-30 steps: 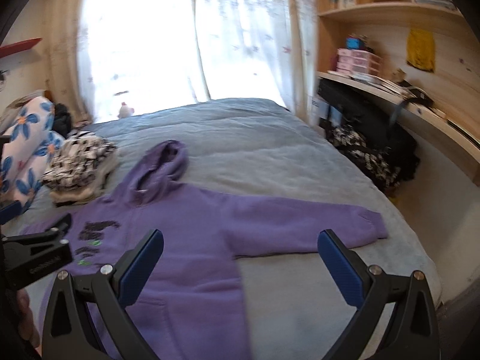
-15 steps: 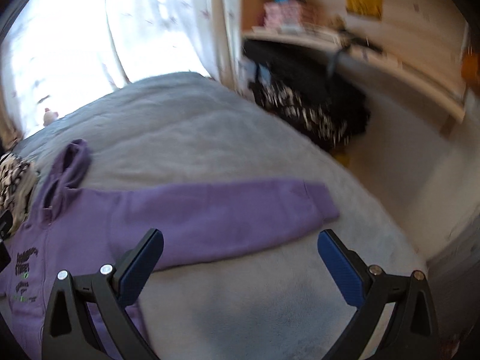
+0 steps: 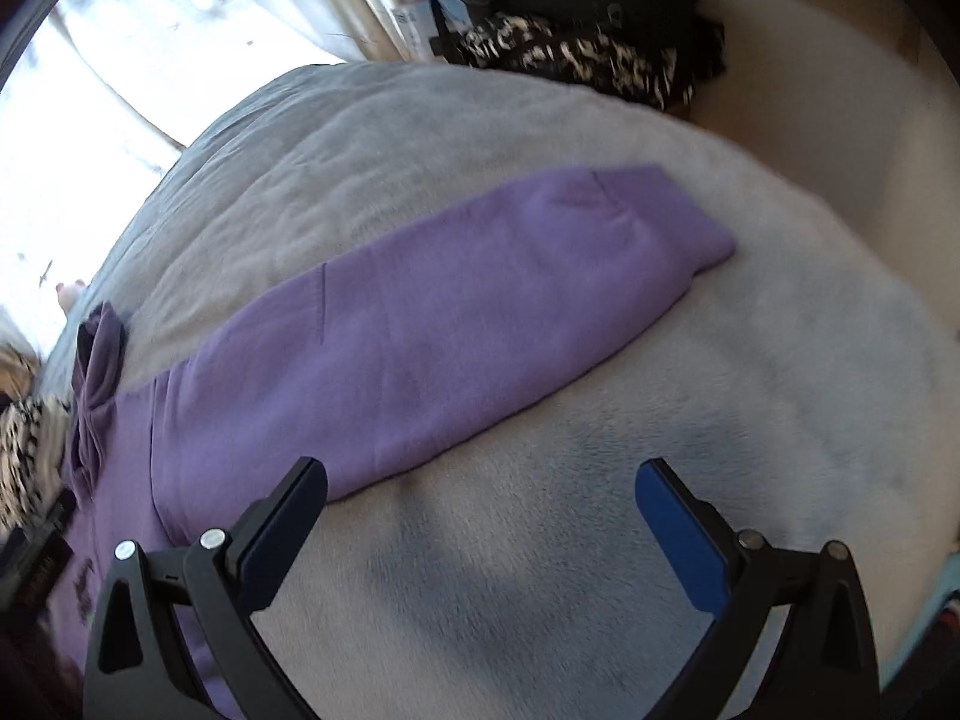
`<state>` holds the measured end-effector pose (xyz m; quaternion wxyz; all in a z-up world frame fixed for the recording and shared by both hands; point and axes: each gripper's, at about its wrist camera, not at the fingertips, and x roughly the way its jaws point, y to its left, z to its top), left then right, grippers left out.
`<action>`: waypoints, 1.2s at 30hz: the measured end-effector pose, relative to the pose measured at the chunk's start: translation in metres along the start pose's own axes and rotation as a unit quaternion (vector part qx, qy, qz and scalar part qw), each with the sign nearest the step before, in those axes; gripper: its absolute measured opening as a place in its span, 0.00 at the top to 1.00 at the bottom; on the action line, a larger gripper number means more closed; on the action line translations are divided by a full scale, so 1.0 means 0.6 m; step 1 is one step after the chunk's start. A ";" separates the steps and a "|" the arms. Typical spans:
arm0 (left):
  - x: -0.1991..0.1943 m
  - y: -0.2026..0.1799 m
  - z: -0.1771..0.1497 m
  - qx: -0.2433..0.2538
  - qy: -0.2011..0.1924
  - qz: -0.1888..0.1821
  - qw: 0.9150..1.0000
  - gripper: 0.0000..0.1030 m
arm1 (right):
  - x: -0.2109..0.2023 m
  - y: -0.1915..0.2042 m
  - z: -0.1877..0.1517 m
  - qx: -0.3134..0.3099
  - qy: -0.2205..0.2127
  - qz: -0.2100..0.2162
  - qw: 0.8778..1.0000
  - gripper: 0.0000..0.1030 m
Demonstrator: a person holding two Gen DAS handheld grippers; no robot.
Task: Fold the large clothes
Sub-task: 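Move the right tool to the hoodie sleeve nearest it and grasp the cuff, then fold the held sleeve across the hoodie front with the right tool, release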
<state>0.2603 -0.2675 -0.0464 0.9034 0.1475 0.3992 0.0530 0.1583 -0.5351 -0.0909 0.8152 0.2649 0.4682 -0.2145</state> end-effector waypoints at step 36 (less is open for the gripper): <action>0.047 0.382 -0.150 -0.180 0.087 -0.074 0.977 0.19 | -0.076 0.419 -0.168 -0.324 -0.045 0.176 0.928 0.74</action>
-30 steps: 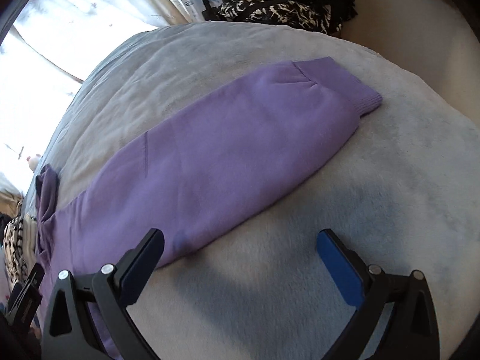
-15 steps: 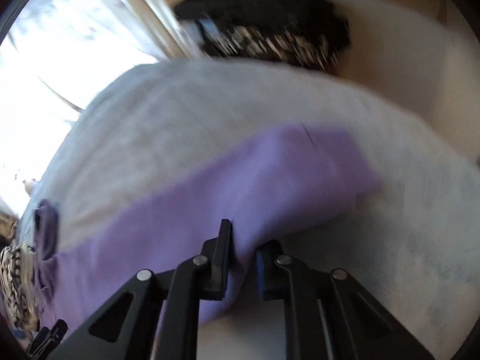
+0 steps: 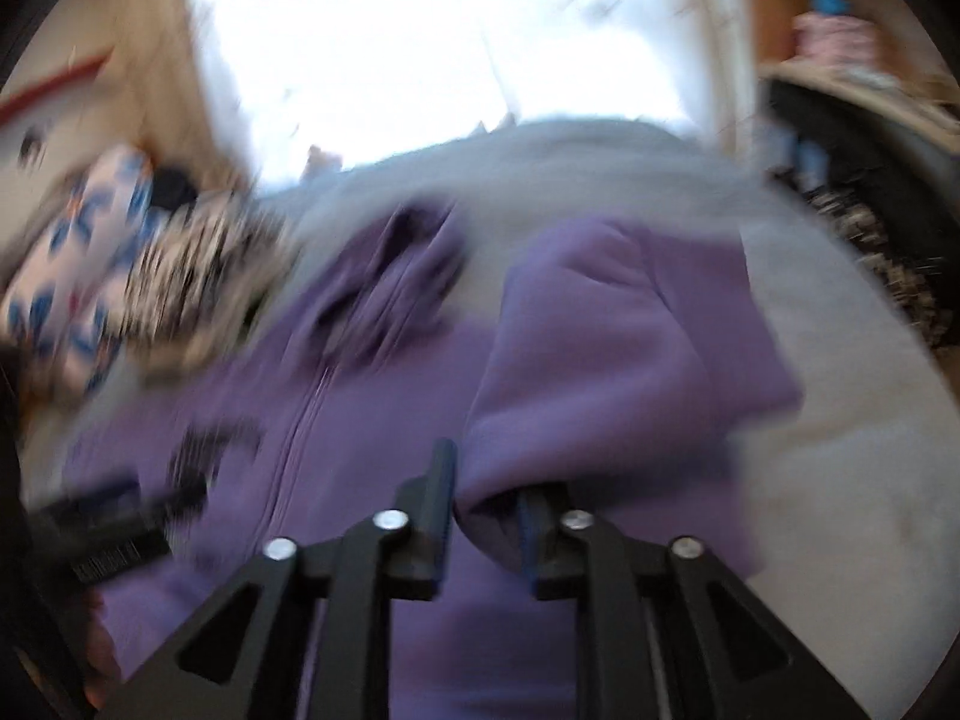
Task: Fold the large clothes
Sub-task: 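Fold the held sleeve across the hoodie front with the right tool, release, then grasp the cuff of the folded sleeve with the left tool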
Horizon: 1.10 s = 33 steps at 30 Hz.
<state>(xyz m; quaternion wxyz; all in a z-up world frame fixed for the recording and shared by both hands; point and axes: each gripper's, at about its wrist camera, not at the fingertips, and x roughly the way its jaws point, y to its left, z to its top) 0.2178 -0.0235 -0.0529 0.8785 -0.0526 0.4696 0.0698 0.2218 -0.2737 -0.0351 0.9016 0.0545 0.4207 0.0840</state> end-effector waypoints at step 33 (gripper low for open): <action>0.183 -0.041 -0.017 -0.093 0.148 -0.252 0.952 0.31 | 0.019 0.002 -0.165 0.100 0.100 0.034 0.989 0.62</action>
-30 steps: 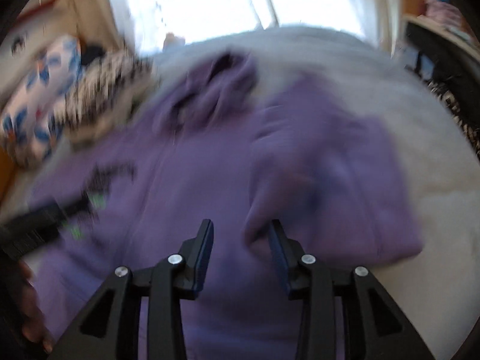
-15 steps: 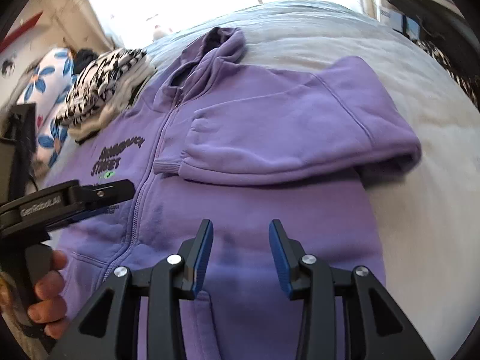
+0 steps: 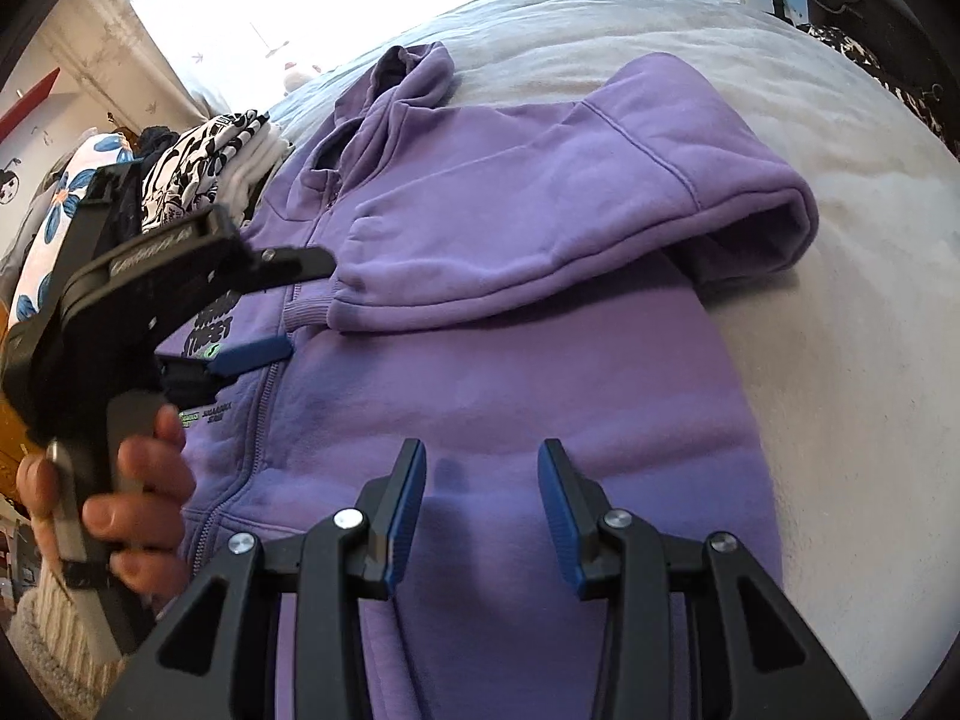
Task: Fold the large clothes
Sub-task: 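Grasp the cuff of the folded sleeve with the left tool, then fold the cuff down along the hoodie body with the left tool, release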
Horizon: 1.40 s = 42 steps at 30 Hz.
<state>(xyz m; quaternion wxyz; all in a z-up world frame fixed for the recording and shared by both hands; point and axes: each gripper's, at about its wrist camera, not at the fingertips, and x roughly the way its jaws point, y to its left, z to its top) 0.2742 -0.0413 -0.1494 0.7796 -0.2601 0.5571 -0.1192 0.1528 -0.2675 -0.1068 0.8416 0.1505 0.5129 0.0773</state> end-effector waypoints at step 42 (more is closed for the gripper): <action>-0.070 0.122 0.140 0.061 -0.069 0.092 0.991 0.48 | -0.047 -0.078 0.081 0.033 -0.047 -0.063 0.996 0.41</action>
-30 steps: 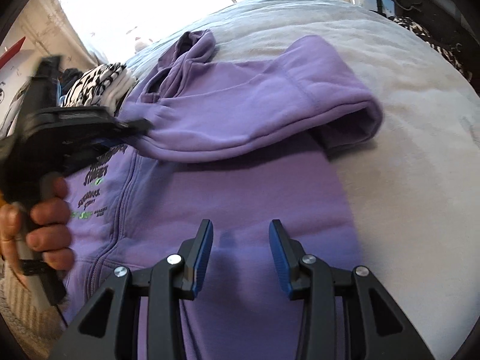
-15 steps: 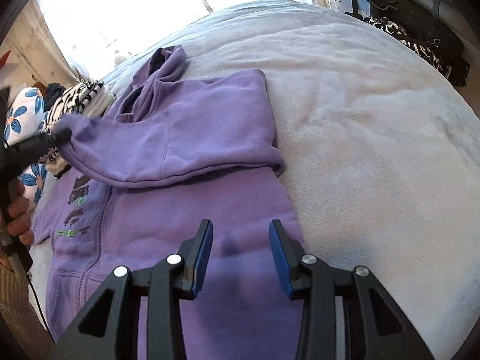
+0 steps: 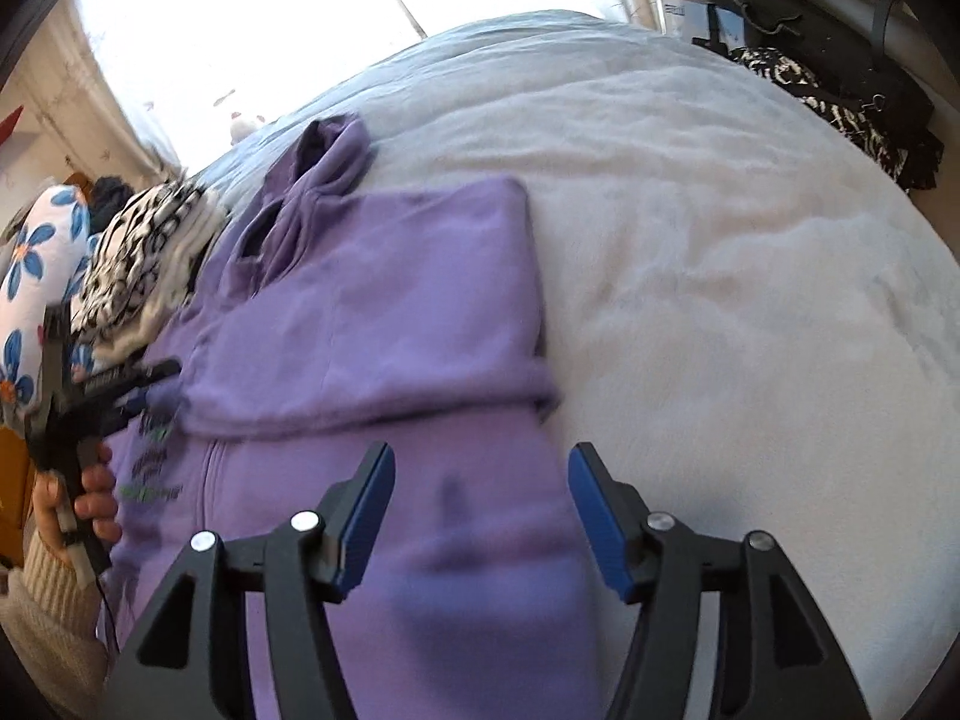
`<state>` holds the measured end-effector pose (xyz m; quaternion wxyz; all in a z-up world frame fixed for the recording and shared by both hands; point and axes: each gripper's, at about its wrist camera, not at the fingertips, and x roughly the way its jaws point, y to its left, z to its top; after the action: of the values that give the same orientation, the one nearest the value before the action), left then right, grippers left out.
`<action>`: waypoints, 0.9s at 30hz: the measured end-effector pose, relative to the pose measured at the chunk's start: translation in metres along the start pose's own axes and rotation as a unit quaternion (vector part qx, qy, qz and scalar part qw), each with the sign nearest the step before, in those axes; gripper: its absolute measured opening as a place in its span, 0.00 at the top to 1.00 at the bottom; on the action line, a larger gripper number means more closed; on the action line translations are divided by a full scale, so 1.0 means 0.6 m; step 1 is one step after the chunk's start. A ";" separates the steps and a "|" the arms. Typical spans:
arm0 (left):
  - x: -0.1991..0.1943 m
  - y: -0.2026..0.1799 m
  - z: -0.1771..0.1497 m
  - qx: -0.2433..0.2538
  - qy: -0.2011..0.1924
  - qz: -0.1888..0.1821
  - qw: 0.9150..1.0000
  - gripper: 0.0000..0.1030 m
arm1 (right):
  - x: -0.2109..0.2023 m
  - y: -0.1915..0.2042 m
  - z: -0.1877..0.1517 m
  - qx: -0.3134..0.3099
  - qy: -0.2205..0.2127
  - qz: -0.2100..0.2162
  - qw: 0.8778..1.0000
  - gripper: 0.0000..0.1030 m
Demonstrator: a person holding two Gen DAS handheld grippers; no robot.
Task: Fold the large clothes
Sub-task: 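Fold the cuff down along the hoodie body with the left tool, release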
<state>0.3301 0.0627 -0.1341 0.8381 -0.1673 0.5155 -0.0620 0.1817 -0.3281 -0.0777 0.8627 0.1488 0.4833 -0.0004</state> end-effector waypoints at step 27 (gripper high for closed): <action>-0.005 0.060 0.021 -0.025 -0.006 -0.023 0.999 0.63 | 0.088 0.008 0.090 -0.042 0.035 -0.012 0.998 0.43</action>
<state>0.3373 0.0999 -0.1390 0.8351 -0.2006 0.5078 -0.0676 0.2555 -0.3296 -0.0942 0.8508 0.1068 0.5142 0.0146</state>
